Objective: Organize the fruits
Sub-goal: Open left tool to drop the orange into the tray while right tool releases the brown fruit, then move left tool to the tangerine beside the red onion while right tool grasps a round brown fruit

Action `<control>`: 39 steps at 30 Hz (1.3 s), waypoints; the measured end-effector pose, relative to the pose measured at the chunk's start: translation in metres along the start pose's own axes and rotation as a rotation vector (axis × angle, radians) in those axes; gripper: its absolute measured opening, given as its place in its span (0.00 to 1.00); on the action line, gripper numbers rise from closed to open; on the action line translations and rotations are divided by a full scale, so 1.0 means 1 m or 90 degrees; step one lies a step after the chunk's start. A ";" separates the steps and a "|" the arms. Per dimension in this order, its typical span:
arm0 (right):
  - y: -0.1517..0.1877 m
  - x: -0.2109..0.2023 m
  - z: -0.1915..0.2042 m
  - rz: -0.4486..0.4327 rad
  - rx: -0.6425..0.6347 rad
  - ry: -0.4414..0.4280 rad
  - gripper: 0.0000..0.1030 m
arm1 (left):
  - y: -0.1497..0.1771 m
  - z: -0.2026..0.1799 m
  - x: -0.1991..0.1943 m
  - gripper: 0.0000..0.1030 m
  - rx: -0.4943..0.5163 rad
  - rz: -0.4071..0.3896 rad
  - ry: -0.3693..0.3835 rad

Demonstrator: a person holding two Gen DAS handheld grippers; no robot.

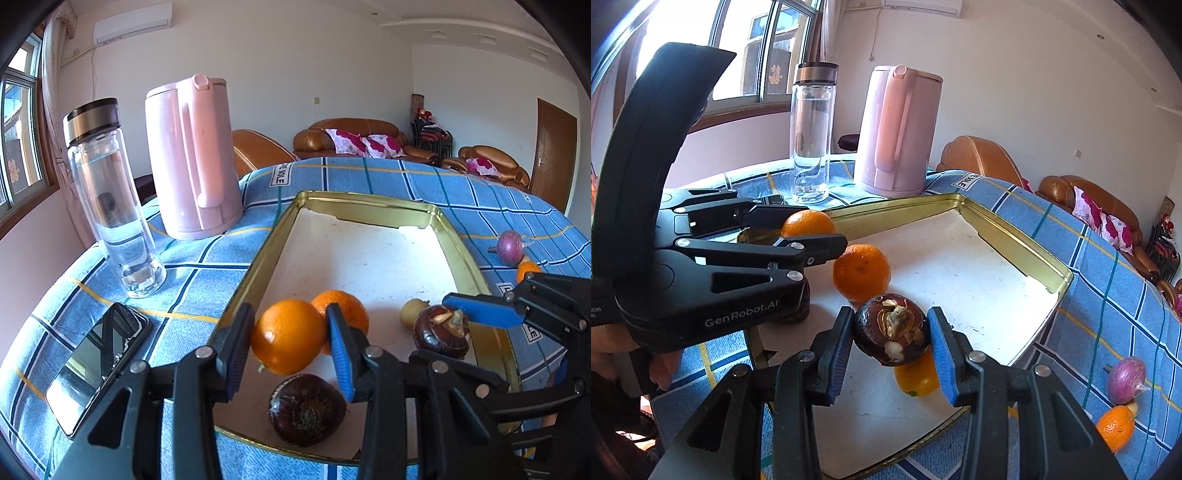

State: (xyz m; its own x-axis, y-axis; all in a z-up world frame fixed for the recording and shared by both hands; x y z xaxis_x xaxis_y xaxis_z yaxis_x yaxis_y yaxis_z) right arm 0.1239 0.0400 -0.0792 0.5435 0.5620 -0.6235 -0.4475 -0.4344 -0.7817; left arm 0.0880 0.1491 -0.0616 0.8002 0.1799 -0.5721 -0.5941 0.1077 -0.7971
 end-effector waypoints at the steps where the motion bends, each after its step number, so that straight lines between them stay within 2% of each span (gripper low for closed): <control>1: 0.000 0.001 0.000 0.001 0.000 -0.001 0.42 | 0.000 0.000 -0.001 0.41 0.001 -0.002 -0.006; 3: -0.001 0.001 0.000 0.004 0.000 0.000 0.42 | 0.000 -0.002 -0.001 0.41 0.007 0.000 -0.010; 5: -0.001 0.001 0.000 0.002 -0.001 0.004 0.49 | 0.000 -0.002 -0.002 0.43 0.009 0.000 -0.013; 7: -0.001 -0.002 0.001 -0.011 -0.002 0.012 0.64 | 0.001 -0.001 -0.004 0.58 0.006 -0.005 -0.021; 9: -0.001 -0.008 0.000 -0.027 0.000 0.018 0.67 | 0.001 -0.001 -0.009 0.68 0.000 -0.017 -0.029; 20: 0.007 -0.055 -0.042 -0.106 0.081 0.072 0.67 | -0.013 -0.025 -0.037 0.74 -0.006 -0.082 0.014; 23: 0.012 -0.079 -0.063 -0.125 0.093 0.107 0.67 | -0.020 -0.040 -0.045 0.83 0.000 -0.101 0.030; 27: 0.025 -0.110 -0.103 -0.135 0.136 0.166 0.67 | -0.033 -0.068 -0.050 0.84 0.024 -0.116 0.063; 32: 0.051 -0.145 -0.167 -0.145 0.241 0.244 0.67 | -0.047 -0.116 -0.050 0.85 0.073 -0.116 0.130; 35: 0.070 -0.163 -0.202 -0.134 0.289 0.309 0.67 | -0.055 -0.144 -0.048 0.85 0.107 -0.115 0.148; 39: 0.092 -0.175 -0.239 -0.100 0.345 0.350 0.67 | -0.063 -0.178 -0.041 0.85 0.132 -0.095 0.184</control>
State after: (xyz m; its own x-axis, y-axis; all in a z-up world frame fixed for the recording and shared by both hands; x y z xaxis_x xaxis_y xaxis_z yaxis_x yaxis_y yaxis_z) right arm 0.1573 -0.2665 -0.0463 0.8391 0.0986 -0.5350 -0.5434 0.1040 -0.8330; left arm 0.1072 -0.0394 -0.0219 0.8518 -0.1326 -0.5067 -0.4493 0.3122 -0.8370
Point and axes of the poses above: each gripper's, at about its wrist camera, not at the fingertips, and x roughly the way its jaws point, z to its left, y to its underside, the point moved 2 cm from there along x, roughly the way its jaws point, and after that the axes turned 10 degrees about x, right-handed, at the moved point
